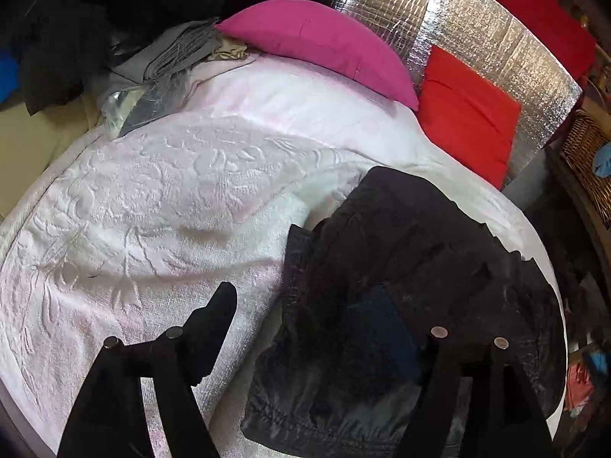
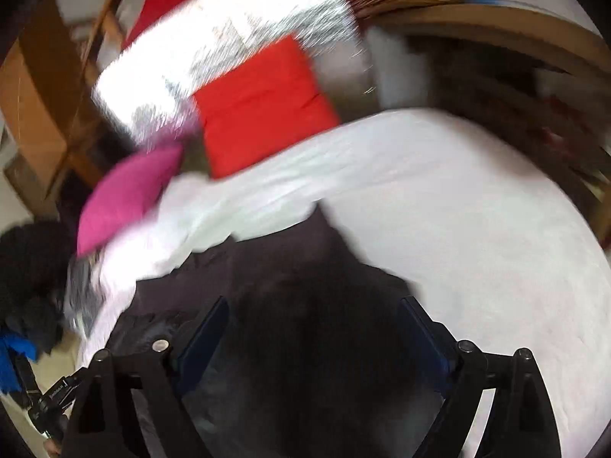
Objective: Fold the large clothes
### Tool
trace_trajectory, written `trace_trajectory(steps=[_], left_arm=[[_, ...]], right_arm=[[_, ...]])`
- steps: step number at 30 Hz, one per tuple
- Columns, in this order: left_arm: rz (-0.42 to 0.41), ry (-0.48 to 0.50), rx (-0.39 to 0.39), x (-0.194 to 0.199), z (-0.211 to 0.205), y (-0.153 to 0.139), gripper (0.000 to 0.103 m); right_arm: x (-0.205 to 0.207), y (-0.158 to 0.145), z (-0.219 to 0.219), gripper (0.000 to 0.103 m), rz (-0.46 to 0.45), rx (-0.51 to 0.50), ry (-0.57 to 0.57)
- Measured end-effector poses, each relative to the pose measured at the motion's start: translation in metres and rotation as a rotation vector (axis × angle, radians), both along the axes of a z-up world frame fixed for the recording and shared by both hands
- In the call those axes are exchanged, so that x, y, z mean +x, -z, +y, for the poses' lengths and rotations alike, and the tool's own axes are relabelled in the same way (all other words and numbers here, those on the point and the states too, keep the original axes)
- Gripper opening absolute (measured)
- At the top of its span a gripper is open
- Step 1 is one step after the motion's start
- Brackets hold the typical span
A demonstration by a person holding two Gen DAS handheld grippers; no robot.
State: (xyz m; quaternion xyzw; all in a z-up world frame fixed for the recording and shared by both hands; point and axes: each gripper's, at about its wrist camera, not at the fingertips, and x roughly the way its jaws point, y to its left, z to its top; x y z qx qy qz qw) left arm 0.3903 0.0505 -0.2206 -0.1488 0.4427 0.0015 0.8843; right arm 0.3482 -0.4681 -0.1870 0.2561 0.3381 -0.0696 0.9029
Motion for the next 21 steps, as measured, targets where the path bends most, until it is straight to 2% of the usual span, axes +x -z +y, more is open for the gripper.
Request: trace_trajectory(steps=[3,5,7,8,9,10,12,14,16,17,19,21], left_arm=[[0.035,0.009,0.005,0.000,-0.003,0.009,0.076],[0.062,0.004,0.003,0.002,-0.005,0.017,0.076],[0.078,-0.001,0.000,0.003,-0.007,0.022,0.076],[0.085,-0.002,0.012,0.004,-0.009,0.025,0.076],[0.095,-0.001,0.036,0.005,-0.011,0.028,0.076],[0.110,0.002,0.071,0.007,-0.015,0.033,0.076],[0.123,0.004,0.098,0.010,-0.020,0.039,0.076],[0.119,-0.002,0.116,0.009,-0.022,0.040,0.076],[0.115,0.004,0.153,0.008,-0.026,0.038,0.077],[0.118,0.003,0.159,0.009,-0.026,0.038,0.078],[0.130,-0.004,0.135,0.008,-0.023,0.038,0.078],[0.139,-0.025,0.099,0.003,-0.016,0.033,0.078]], right_arm=[[-0.028,0.032,-0.024,0.091,0.055,0.065,0.048],[-0.033,0.054,-0.033,0.090,0.097,0.113,0.064],[-0.028,0.070,-0.036,0.080,0.125,0.159,0.035],[-0.025,0.071,-0.033,0.069,0.132,0.142,0.022],[-0.023,0.071,-0.028,0.052,0.140,0.102,0.004],[-0.022,0.071,-0.023,0.040,0.152,0.076,-0.012],[-0.016,0.075,-0.009,0.028,0.192,-0.004,-0.030],[-0.022,0.064,-0.002,0.023,0.178,-0.074,-0.011],[-0.031,0.052,0.000,0.023,0.144,-0.105,0.008],[-0.032,0.054,-0.002,0.023,0.147,-0.098,0.010],[-0.030,0.075,-0.006,0.023,0.220,-0.067,-0.013],[-0.035,0.077,-0.009,0.024,0.221,-0.022,-0.007]])
